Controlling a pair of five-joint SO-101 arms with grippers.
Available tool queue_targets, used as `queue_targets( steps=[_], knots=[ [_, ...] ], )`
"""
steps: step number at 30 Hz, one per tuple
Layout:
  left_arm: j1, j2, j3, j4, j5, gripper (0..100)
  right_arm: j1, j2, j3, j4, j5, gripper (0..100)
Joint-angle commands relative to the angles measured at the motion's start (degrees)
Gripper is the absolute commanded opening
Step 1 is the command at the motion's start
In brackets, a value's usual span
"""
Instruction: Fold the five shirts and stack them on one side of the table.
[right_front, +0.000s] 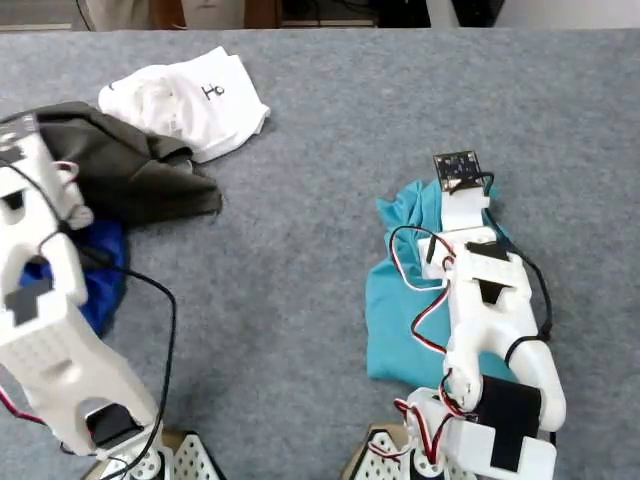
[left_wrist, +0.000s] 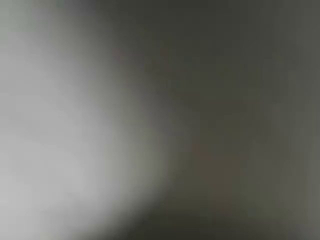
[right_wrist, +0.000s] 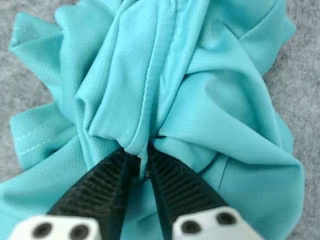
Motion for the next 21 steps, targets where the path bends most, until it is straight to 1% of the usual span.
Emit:
queue_targets(
  steps=[1, 5, 10, 12, 14, 15, 17, 21],
  knots=[
    [-7.65, 9.98, -22.51, 3.78, -0.53, 2, -1.01, -0.04, -2.33, -0.62, -0.18, 0.2],
    [-11.6, 23.34, -47.21, 7.3, -0.44, 2, -1.01, -0.04, -2.33, -0.62, -0.18, 0.2],
    [-13.1, 36.53, -77.1, 7.82, -0.44, 2, -1.01, -0.04, -2.24, -0.62, -0.18, 0.2],
    [-13.01, 40.04, -85.89, 7.74, -0.44, 2, -1.01, -0.04, -2.24, -0.62, -0.18, 0.2],
    [-11.96, 40.84, -84.31, 7.65, -0.44, 2, -1.01, -0.04, -2.24, -0.62, -0.18, 0.2],
    [-11.25, 40.13, -84.66, 8.88, -0.44, 2, -1.01, -0.04, -2.24, -0.62, -0.18, 0.2],
    [-10.37, 38.64, -84.84, 13.36, -0.44, 2, -1.01, -0.04, -2.24, -0.62, -0.18, 0.2],
    [-5.8, 35.47, -85.01, 22.68, -0.7, 2, -1.01, -0.04, -2.33, -0.62, -0.18, 0.2]
  ],
)
